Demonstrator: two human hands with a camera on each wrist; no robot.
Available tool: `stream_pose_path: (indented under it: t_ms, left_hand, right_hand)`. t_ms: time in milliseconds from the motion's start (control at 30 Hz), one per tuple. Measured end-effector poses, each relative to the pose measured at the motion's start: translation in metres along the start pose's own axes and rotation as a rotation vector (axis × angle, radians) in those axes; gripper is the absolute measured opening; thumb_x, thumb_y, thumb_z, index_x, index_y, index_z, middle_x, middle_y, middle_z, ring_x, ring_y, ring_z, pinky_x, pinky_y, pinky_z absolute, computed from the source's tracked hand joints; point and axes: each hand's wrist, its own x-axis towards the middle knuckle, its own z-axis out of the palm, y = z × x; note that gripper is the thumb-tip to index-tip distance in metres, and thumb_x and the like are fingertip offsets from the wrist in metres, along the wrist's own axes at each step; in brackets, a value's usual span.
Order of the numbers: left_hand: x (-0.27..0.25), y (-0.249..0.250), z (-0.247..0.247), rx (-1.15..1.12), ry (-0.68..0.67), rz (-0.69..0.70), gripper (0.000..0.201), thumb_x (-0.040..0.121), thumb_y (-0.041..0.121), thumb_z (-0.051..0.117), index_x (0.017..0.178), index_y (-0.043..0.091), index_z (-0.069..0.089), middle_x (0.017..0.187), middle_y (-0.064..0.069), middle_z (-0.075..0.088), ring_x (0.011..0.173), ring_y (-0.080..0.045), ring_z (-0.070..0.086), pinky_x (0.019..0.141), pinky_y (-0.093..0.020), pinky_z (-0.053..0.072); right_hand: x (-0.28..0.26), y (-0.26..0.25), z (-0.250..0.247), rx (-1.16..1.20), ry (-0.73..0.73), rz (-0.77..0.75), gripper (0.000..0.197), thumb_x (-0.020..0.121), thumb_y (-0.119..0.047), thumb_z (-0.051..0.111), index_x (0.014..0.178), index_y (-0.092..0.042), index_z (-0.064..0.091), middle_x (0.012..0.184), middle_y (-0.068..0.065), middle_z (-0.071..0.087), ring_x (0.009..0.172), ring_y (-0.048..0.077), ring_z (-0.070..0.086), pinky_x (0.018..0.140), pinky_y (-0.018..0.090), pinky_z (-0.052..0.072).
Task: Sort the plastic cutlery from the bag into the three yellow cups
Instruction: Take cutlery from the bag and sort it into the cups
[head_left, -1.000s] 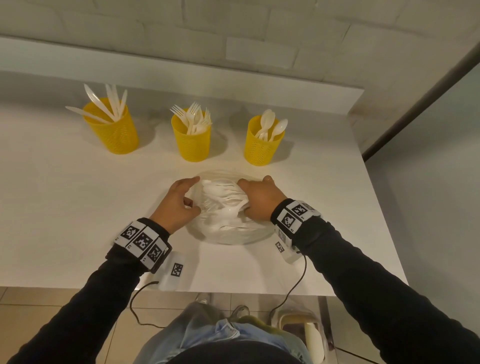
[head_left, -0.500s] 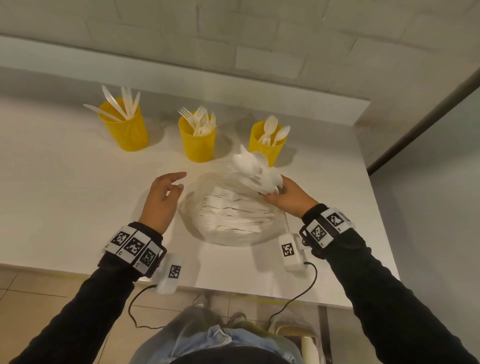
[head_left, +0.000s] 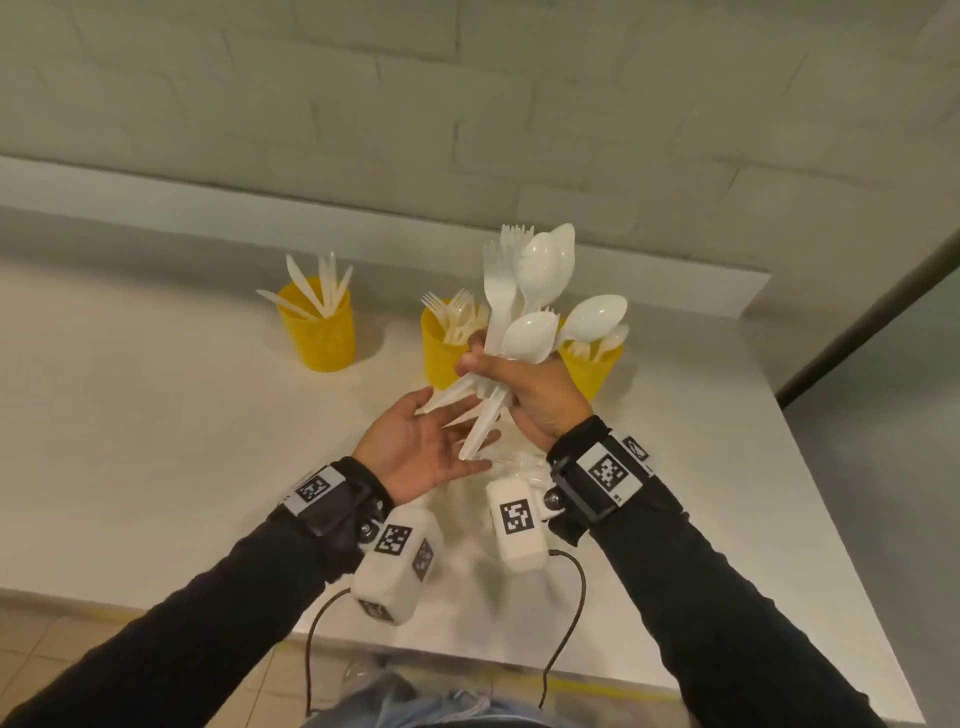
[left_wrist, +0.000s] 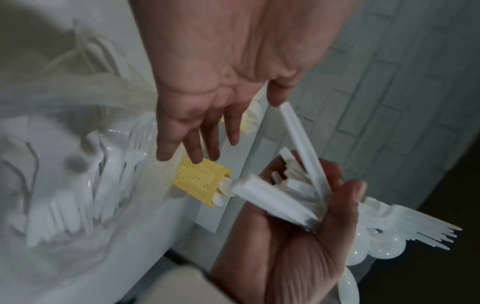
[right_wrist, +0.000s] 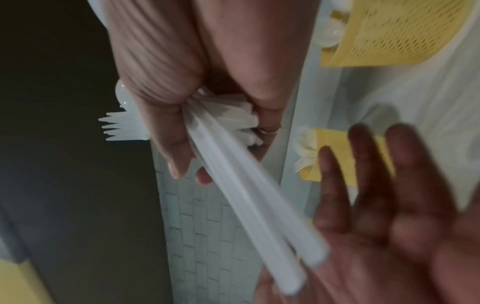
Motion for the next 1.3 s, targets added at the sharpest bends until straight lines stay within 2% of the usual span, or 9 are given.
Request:
stream_pose_path:
  t_ms: [133, 300, 500, 667, 767, 933, 1033, 1200, 1300]
  left_hand:
    - [-0.009, 0.025, -0.024, -0.108, -0.039, -0.100, 0.054, 0.083, 0.039, 0.034, 0.122, 0.004, 0.048, 0.124, -0.024, 0.054, 0.101, -0.038, 0.064, 0.084, -0.053, 0.051]
    - [-0.018, 0.075, -0.057, -0.130, -0.226, -0.200, 0.059, 0.084, 0.040, 0.038, 0.120, -0.004, 0.055, 0.119, -0.030, 0.058, 0.111, -0.042, 0.058, 0.098, -0.055, 0.038]
    - [-0.025, 0.112, -0.082, -0.079, -0.245, -0.248, 0.053, 0.084, 0.035, 0.040, 0.113, -0.003, 0.061, 0.120, -0.024, 0.059, 0.114, -0.038, 0.058, 0.103, -0.052, 0.036]
    - [-0.027, 0.126, -0.087, -0.178, -0.414, -0.192, 0.053, 0.082, 0.024, 0.060, 0.131, 0.011, 0.049, 0.140, -0.017, 0.046, 0.132, -0.035, 0.039, 0.109, -0.054, 0.030]
    - [-0.030, 0.133, -0.084, -0.195, -0.448, -0.149, 0.036, 0.085, 0.023, 0.055, 0.120, 0.017, 0.061, 0.134, -0.016, 0.054, 0.125, -0.036, 0.048, 0.104, -0.058, 0.032]
    - [-0.026, 0.140, -0.093, -0.021, -0.204, -0.127, 0.048, 0.093, 0.047, 0.022, 0.136, 0.034, 0.040, 0.112, -0.002, 0.068, 0.105, -0.031, 0.057, 0.095, -0.062, 0.036]
    - [-0.034, 0.150, -0.099, 0.219, -0.085, -0.107, 0.034, 0.087, 0.043, 0.037, 0.104, 0.035, 0.065, 0.075, 0.007, 0.059, 0.090, -0.021, 0.047, 0.082, -0.042, 0.038]
    - [-0.049, 0.176, -0.096, 0.690, 0.148, 0.273, 0.022, 0.086, 0.015, 0.056, 0.102, 0.028, 0.065, 0.109, 0.005, 0.063, 0.104, -0.011, 0.058, 0.083, -0.026, 0.047]
    - [-0.051, 0.174, -0.077, 0.961, 0.230, 0.505, 0.007, 0.082, 0.019, 0.064, 0.086, 0.020, 0.069, 0.087, -0.002, 0.071, 0.075, -0.005, 0.065, 0.071, -0.014, 0.049]
  right_hand:
    - [0.026, 0.009, 0.036, 0.048, 0.071, -0.065, 0.019, 0.069, 0.008, 0.066, 0.077, -0.009, 0.061, 0.065, -0.001, 0.063, 0.057, 0.015, 0.060, 0.061, 0.025, 0.053]
    - [0.050, 0.035, 0.081, -0.057, 0.184, -0.082, 0.010, 0.072, -0.003, 0.068, 0.077, -0.012, 0.064, 0.067, 0.007, 0.057, 0.053, 0.014, 0.050, 0.052, 0.024, 0.044]
    - [0.061, 0.046, 0.117, -0.133, 0.251, -0.136, 0.012, 0.078, -0.002, 0.070, 0.070, -0.010, 0.064, 0.059, 0.002, 0.064, 0.059, 0.018, 0.061, 0.065, 0.031, 0.052]
    - [0.068, 0.069, 0.133, -0.140, 0.271, -0.081, 0.021, 0.072, 0.010, 0.071, 0.081, -0.008, 0.065, 0.070, -0.003, 0.068, 0.070, 0.012, 0.066, 0.068, 0.025, 0.054]
    - [0.072, 0.079, 0.133, -0.113, 0.251, -0.021, 0.025, 0.072, 0.010, 0.071, 0.083, -0.011, 0.066, 0.072, -0.003, 0.069, 0.072, 0.013, 0.066, 0.068, 0.028, 0.053]
    - [0.078, 0.096, 0.142, -0.131, 0.234, 0.100, 0.021, 0.075, 0.003, 0.071, 0.081, -0.016, 0.066, 0.071, -0.006, 0.070, 0.071, 0.011, 0.066, 0.063, 0.026, 0.052]
    - [0.086, 0.097, 0.139, -0.134, 0.225, 0.037, 0.015, 0.073, 0.000, 0.073, 0.078, -0.012, 0.064, 0.066, -0.002, 0.067, 0.061, 0.013, 0.063, 0.064, 0.026, 0.051]
    - [0.087, 0.096, 0.125, -0.032, 0.100, 0.057, 0.007, 0.077, -0.003, 0.064, 0.081, -0.006, 0.058, 0.057, 0.000, 0.059, 0.041, 0.015, 0.052, 0.044, 0.024, 0.045]
    - [0.084, 0.102, 0.124, -0.004, 0.009, 0.110, 0.011, 0.081, -0.011, 0.064, 0.091, -0.009, 0.060, 0.061, 0.005, 0.057, 0.044, 0.016, 0.052, 0.045, 0.026, 0.045]
